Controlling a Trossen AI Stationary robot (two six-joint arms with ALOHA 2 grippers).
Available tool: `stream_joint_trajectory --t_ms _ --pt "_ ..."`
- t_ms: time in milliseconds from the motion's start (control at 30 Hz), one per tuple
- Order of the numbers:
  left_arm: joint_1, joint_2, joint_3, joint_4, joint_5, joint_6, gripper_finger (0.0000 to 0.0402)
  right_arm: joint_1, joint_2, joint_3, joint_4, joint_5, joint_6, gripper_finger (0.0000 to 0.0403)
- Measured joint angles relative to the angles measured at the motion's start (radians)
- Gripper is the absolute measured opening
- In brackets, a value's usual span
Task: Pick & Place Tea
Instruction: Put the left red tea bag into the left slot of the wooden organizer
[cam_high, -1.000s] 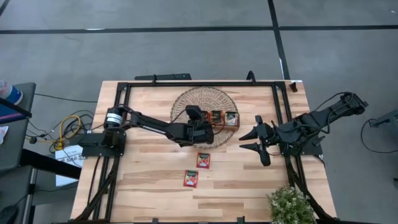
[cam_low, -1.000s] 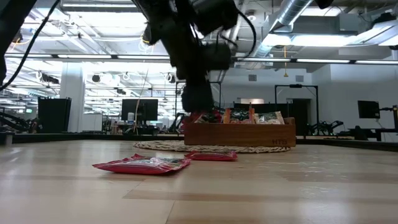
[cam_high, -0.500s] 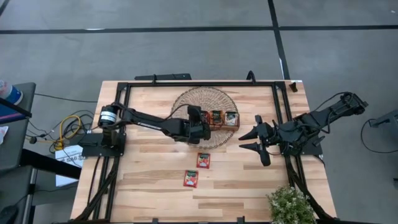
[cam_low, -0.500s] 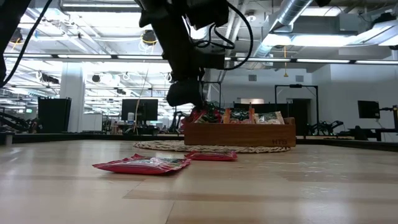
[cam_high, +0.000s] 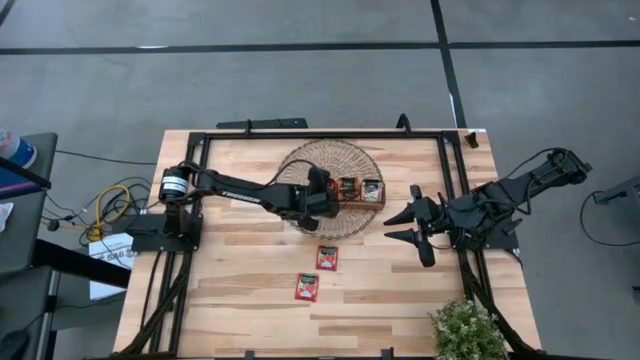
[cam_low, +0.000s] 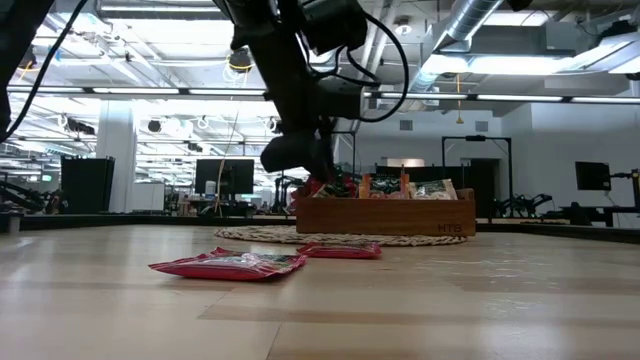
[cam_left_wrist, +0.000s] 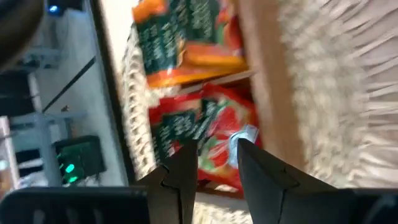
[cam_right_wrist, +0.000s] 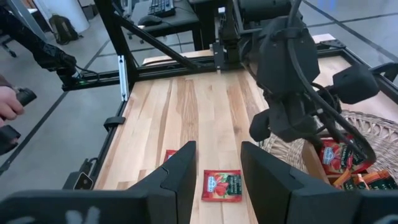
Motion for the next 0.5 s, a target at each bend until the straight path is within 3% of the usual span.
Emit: stream_joint_trajectory --t_ms 100,300,500 --pt "0.009 0.000 0.000 0.002 0.068 0.021 0.0105 0.000 0.000 0.000 0.000 0.001 0.000 0.0118" --pt "0.010 0.001 0.000 0.036 0.067 0.216 0.0105 0.000 0.000 0.000 0.001 0.002 0.000 0.0118" --pt "0.021 0.002 0.000 0.041 0.077 0.262 0.0104 0.000 0.000 0.000 0.019 0.002 0.000 0.0118"
